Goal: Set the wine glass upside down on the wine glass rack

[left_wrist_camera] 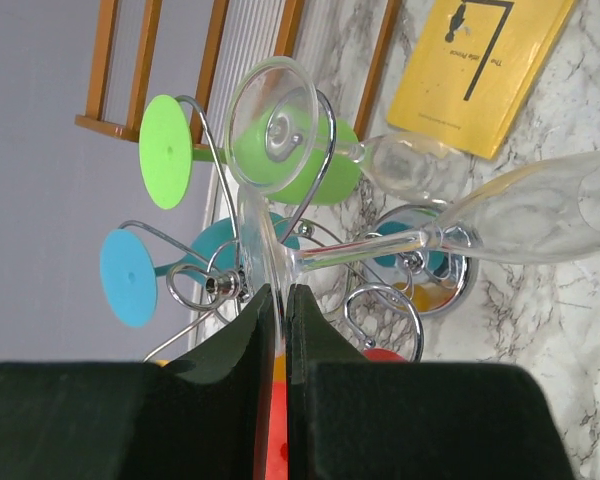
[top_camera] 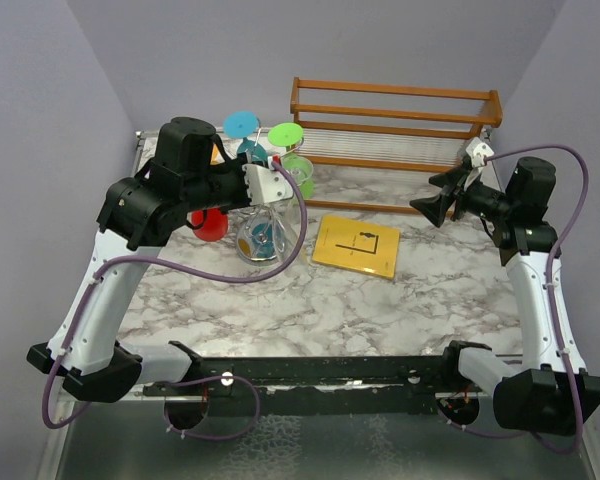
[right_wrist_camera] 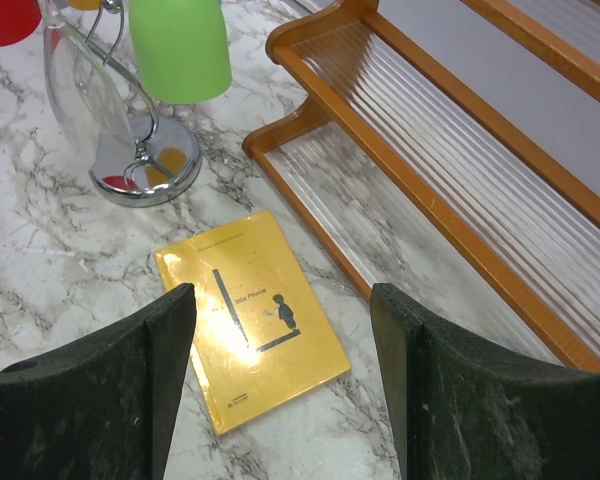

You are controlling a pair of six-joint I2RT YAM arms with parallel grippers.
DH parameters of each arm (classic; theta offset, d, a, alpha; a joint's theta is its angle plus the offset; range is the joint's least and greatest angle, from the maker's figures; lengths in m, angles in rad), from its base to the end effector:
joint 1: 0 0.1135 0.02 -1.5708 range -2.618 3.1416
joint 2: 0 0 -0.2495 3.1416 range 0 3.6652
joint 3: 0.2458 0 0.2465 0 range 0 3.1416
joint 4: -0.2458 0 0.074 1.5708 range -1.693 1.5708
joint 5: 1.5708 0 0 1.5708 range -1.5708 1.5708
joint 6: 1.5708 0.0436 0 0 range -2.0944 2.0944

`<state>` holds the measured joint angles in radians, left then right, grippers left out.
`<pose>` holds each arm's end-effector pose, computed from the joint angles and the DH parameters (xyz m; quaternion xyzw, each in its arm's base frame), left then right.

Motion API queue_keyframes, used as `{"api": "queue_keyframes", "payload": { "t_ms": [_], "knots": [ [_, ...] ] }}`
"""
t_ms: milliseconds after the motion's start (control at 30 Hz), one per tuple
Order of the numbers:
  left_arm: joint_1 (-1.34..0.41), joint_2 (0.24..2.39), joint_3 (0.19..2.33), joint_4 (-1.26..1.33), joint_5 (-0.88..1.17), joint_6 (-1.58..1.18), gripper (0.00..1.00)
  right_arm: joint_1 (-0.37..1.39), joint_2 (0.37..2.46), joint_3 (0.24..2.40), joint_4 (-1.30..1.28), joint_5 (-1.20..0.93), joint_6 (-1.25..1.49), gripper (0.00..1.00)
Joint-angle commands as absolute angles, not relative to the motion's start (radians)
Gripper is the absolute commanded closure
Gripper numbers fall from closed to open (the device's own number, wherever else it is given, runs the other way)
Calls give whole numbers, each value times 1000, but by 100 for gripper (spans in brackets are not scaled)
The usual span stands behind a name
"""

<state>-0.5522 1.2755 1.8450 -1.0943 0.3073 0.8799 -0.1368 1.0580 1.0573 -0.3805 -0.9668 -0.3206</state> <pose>0.1773 -0.1247 0.4737 0.6196 0.5957 -0.0503 0.5086 0.2312 0.0044 0.3540 -0.3266 0.7064 0.2625 0.5705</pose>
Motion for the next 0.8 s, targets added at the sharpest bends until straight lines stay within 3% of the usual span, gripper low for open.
{"api": "queue_keyframes", "payload": {
  "t_ms": [0,767],
  "knots": [
    [-564,1267,1842,-1088,258,947,100,-137,1045,1045,-349,-992,-340,30],
    [-592,1276,1799,-1065,72,1003,100,-137,1042,1042,-359,-992,-350,28]
  ]
}}
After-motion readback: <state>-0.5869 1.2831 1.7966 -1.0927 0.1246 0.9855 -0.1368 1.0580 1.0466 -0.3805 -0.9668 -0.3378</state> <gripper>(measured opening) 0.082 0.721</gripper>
